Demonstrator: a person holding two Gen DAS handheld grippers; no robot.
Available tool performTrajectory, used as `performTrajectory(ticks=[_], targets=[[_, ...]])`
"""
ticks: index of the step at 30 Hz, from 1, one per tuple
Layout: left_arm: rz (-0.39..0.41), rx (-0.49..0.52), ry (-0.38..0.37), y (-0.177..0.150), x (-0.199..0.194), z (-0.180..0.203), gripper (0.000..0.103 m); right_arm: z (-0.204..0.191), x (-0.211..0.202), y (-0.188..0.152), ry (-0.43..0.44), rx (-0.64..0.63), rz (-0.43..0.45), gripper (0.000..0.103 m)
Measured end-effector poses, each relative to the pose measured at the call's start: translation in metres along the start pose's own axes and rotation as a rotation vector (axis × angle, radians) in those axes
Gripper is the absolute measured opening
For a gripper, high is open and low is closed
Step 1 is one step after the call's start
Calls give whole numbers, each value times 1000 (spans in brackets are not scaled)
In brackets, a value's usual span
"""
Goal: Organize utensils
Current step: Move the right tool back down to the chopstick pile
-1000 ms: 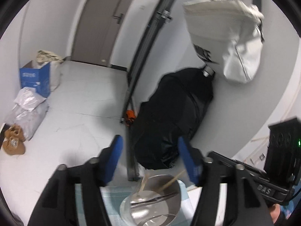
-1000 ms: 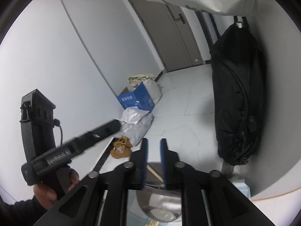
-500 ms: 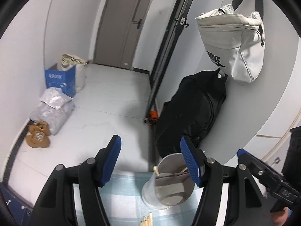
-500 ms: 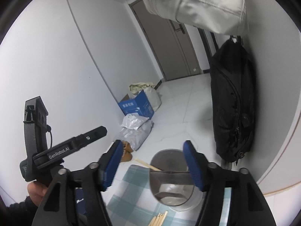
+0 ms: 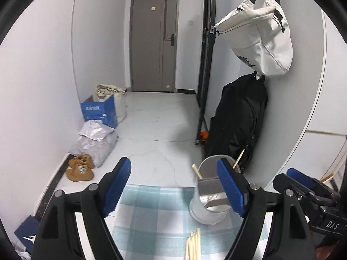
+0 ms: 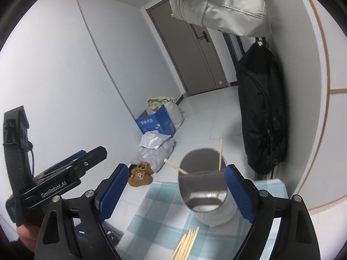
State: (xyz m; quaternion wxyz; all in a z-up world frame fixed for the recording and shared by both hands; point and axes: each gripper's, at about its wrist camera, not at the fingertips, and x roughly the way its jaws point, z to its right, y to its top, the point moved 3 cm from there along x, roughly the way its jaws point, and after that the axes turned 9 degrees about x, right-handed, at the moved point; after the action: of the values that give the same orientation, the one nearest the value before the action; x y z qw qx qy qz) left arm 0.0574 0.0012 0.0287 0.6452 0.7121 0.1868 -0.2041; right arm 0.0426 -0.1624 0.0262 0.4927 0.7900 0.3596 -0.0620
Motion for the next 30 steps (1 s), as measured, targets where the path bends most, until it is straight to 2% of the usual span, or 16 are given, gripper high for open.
performTrajectory(ticks=[4,9,15,20,25,29,30], targets=[[-2,32,41,-13,-4,1,78,2,-4,-15,-23,-18,8,97],[-19,8,58,-41,-1,-7,80,6,4,-41,-44,-37,-17,98],[-43,19,104,-78,12,-13,80,17,24,-79,-126,-71,-81,98],[-104,24,79,-105,32,-16,80,26,43,-109,-168,-106,-189,96],[-193,-23,51,-123,52,-30,80,40,64,-132,-200,-90,-300,75],[-266,-58,22,-133,64,-40,80,51,83,-150,-197,-58,-398,64],[-273,-68,20,-134,65,-42,80,52,88,-155,-202,-58,-422,57]])
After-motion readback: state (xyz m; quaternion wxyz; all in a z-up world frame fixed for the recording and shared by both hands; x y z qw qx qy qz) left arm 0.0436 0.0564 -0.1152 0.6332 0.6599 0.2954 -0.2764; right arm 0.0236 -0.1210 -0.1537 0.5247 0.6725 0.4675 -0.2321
